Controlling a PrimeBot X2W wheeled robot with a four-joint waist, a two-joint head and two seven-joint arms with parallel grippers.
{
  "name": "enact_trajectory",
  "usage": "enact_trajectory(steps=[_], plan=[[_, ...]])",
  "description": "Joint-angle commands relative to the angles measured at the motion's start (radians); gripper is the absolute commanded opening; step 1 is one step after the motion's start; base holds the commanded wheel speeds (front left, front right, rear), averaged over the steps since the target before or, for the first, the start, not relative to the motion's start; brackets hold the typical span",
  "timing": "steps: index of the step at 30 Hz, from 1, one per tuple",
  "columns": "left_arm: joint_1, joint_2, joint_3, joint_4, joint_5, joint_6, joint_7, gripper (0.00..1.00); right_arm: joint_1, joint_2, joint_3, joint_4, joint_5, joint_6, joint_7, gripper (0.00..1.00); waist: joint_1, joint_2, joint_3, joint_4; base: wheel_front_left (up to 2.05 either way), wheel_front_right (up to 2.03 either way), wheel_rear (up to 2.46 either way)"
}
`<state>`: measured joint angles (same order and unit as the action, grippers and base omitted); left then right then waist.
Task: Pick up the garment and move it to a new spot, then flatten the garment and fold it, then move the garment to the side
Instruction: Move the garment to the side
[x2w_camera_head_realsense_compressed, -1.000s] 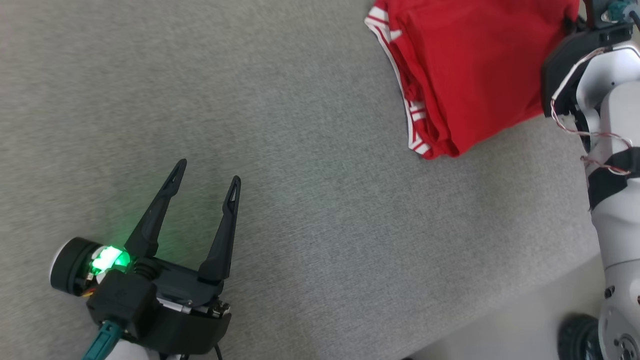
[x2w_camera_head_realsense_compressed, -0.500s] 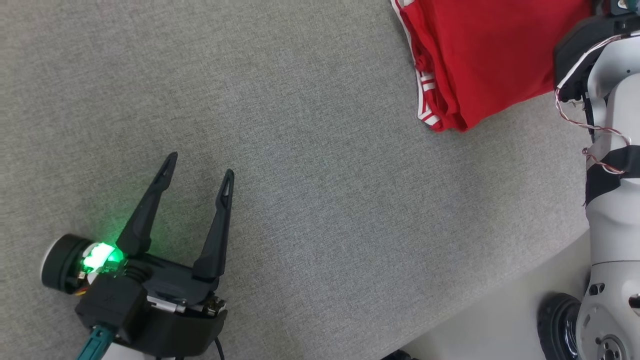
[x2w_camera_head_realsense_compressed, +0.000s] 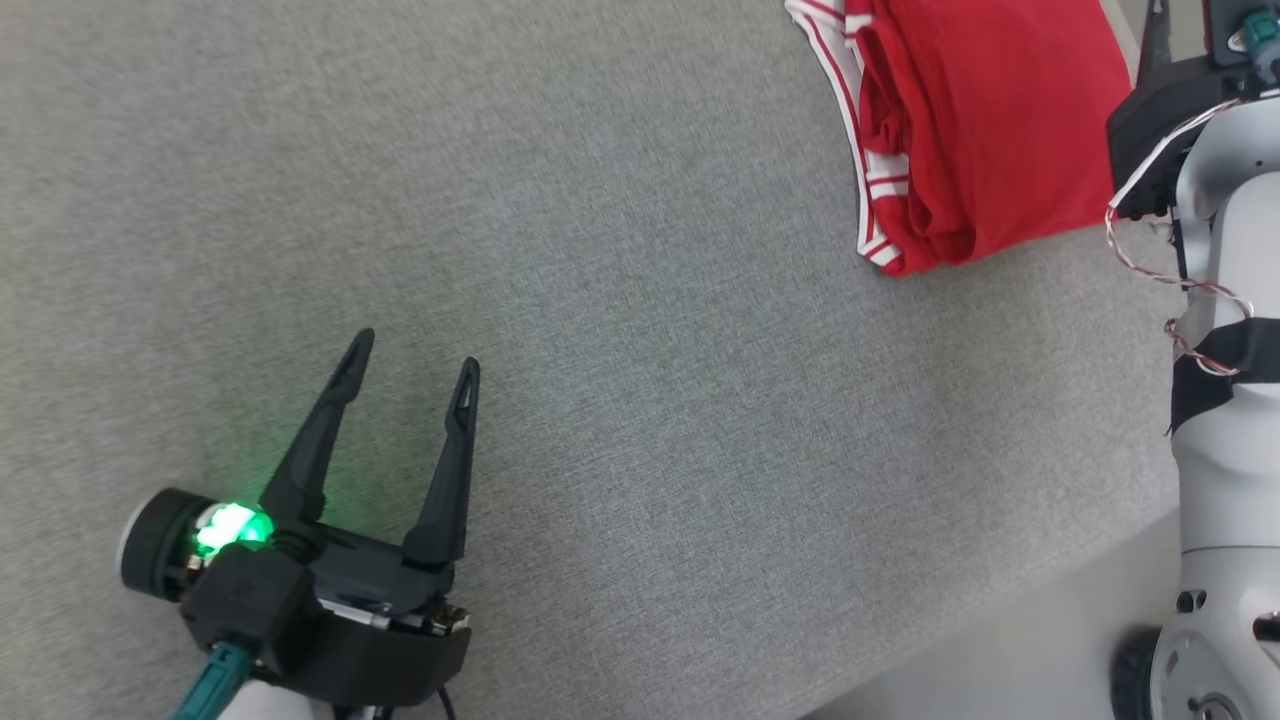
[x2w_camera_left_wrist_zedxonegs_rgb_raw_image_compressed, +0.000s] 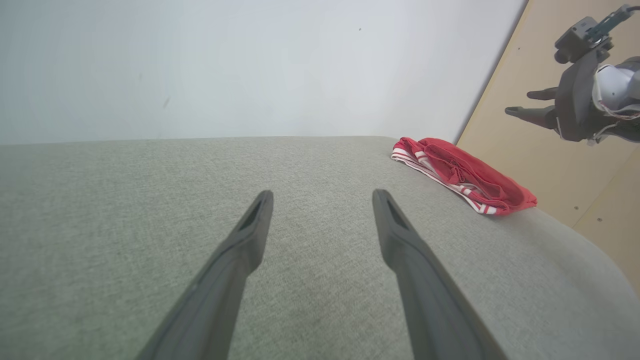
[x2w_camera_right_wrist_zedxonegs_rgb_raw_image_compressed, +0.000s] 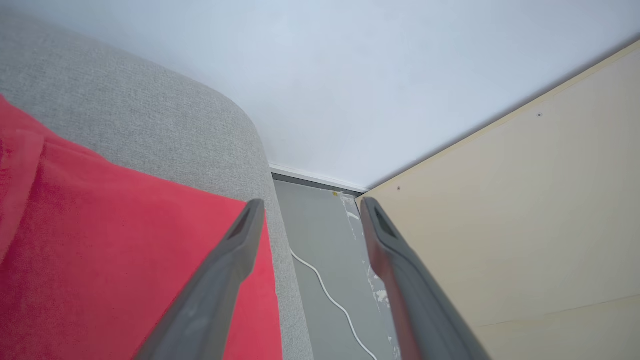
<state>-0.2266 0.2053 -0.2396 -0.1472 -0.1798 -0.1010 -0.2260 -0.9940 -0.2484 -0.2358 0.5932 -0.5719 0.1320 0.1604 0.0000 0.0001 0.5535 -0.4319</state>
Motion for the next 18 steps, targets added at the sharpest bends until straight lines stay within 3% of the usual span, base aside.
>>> enact_trajectory(steps=[1, 5, 10, 18], plan=[[0.009, -0.007, -0.002, 0.008, -0.007, 0.003, -0.008, 1.0, 0.018, 0.002, 0.005, -0.002, 0.019, -0.003, -0.019, 1.0, 0.0, -0.0001, -0.032, 0.024, 0.0, 0.0, 0.0], [0.022, -0.034, -0.006, 0.048, -0.022, 0.009, -0.028, 1.0, 0.065, 0.022, 0.013, 0.003, 0.095, -0.003, -0.079, 1.0, 0.0, -0.0001, -0.102, 0.07, 0.0, 0.0, 0.0], [0.069, -0.071, 0.007, 0.108, -0.023, 0.031, -0.039, 1.0, 0.197, 0.038, 0.096, -0.011, 0.263, -0.003, -0.161, 1.0, 0.0, -0.0001, -0.22, 0.144, 0.0, 0.0, 0.0], [0.208, -0.118, 0.101, 0.129, -0.032, 0.043, -0.039, 1.0, 0.486, -0.012, 0.236, -0.179, 0.524, -0.003, -0.218, 1.0, 0.0, -0.0001, -0.393, 0.249, 0.0, 0.0, 0.0]])
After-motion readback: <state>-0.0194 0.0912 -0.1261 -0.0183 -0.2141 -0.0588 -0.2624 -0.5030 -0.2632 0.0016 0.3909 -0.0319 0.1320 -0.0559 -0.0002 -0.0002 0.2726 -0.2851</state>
